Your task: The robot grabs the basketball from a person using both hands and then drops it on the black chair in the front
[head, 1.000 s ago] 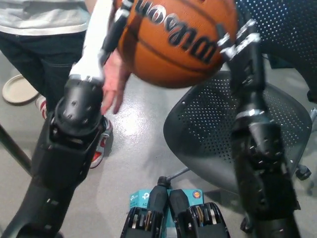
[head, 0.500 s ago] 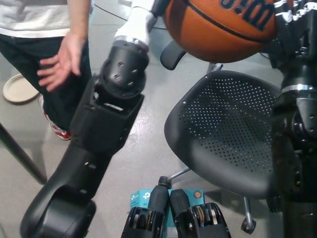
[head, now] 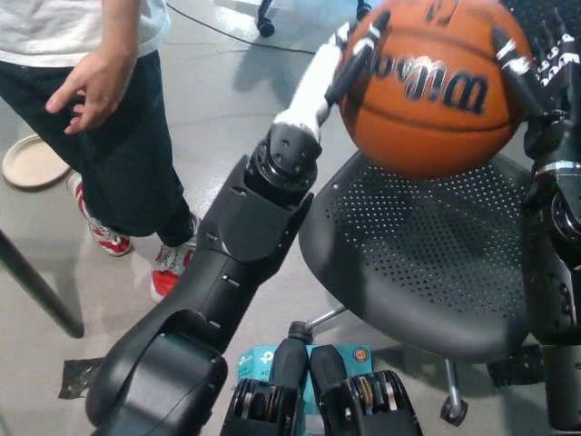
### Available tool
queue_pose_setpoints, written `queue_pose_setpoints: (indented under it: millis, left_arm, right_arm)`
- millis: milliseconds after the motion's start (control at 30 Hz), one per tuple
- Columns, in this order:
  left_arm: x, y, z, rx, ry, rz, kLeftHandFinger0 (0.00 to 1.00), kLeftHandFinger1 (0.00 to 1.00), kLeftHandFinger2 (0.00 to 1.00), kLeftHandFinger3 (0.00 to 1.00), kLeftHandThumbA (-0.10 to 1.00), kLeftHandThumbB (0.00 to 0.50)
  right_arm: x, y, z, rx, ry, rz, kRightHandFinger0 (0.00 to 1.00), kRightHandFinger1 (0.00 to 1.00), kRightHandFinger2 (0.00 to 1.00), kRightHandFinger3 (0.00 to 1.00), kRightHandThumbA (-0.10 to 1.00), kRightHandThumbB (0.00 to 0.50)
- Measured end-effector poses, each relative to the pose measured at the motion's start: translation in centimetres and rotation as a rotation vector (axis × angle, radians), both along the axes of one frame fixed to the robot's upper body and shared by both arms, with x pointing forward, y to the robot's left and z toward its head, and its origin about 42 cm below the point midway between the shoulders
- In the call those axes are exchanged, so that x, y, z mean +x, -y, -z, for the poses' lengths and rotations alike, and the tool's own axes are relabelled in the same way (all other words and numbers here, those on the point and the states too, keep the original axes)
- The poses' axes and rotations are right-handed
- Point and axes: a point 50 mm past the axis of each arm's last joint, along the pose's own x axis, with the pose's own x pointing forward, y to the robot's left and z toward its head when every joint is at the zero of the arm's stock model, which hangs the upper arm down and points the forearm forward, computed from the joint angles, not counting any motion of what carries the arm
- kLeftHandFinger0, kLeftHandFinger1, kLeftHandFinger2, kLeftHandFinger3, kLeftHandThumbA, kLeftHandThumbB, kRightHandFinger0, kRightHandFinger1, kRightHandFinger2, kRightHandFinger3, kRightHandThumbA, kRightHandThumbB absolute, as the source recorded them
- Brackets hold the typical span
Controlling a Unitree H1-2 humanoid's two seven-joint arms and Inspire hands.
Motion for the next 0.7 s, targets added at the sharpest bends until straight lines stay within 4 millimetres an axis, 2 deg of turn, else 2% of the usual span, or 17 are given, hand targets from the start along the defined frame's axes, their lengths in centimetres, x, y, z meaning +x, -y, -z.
queue_pose_setpoints:
  millis: [100,133,167,233,333,367,400,500,567,700]
  left_arm:
    - [0.2,0.8,1.4,0.022,-0.067,0.002,1.0,1.0,1.0,1.0,1.0,0.285]
    - [0.2,0.9,1.7,0.026,-0.08,0.002,1.0,1.0,1.0,1.0,1.0,0.275]
    - [0.3,1.0,1.9,0.03,-0.091,0.003,1.0,1.0,1.0,1.0,1.0,0.271]
    - [0.2,1.6,2.4,0.038,-0.115,0.006,1.0,1.0,1.0,1.0,1.0,0.262]
    - [0.0,2.0,3.0,0.044,-0.132,0.012,1.0,1.0,1.0,1.0,1.0,0.26]
    - [0.0,2.1,3.2,0.044,-0.136,0.015,1.0,1.0,1.0,1.0,1.0,0.286]
    - [-0.1,2.2,3.3,0.041,-0.135,0.016,1.0,1.0,1.0,1.0,1.0,0.293]
    - [-0.1,2.3,3.3,0.015,-0.123,0.028,1.0,1.0,1.0,1.0,1.0,0.311]
    - [0.0,2.7,2.5,-0.008,-0.098,0.056,1.0,1.0,1.0,1.0,1.0,0.329]
    - [0.5,2.9,0.6,-0.017,-0.042,0.085,1.0,1.0,1.0,1.0,1.0,0.34]
  right_arm:
    - [0.6,0.7,1.5,0.04,-0.058,0.004,1.0,1.0,1.0,1.0,1.0,0.223]
    - [0.7,0.8,1.9,0.049,-0.071,0.004,1.0,1.0,1.0,1.0,1.0,0.194]
    - [0.8,0.9,2.3,0.056,-0.084,0.002,1.0,1.0,1.0,1.0,1.0,0.19]
    - [1.2,1.0,3.2,0.052,-0.114,0.002,1.0,1.0,1.0,1.0,1.0,0.21]
    - [1.5,1.3,4.2,0.039,-0.141,0.01,1.0,1.0,1.0,1.0,1.0,0.21]
    - [1.5,1.4,4.4,0.036,-0.144,0.012,1.0,1.0,1.0,1.0,1.0,0.25]
    - [1.6,1.6,4.6,0.032,-0.145,0.02,1.0,1.0,1.0,1.0,1.0,0.259]
    - [1.9,2.5,4.4,0.02,-0.132,0.037,1.0,1.0,1.0,1.0,1.0,0.251]
    - [2.5,2.9,3.3,0.011,-0.094,0.041,1.0,1.0,1.0,1.0,1.0,0.238]
    - [3.1,4.4,0.9,0.019,-0.014,0.064,1.0,1.0,1.0,1.0,1.0,0.299]
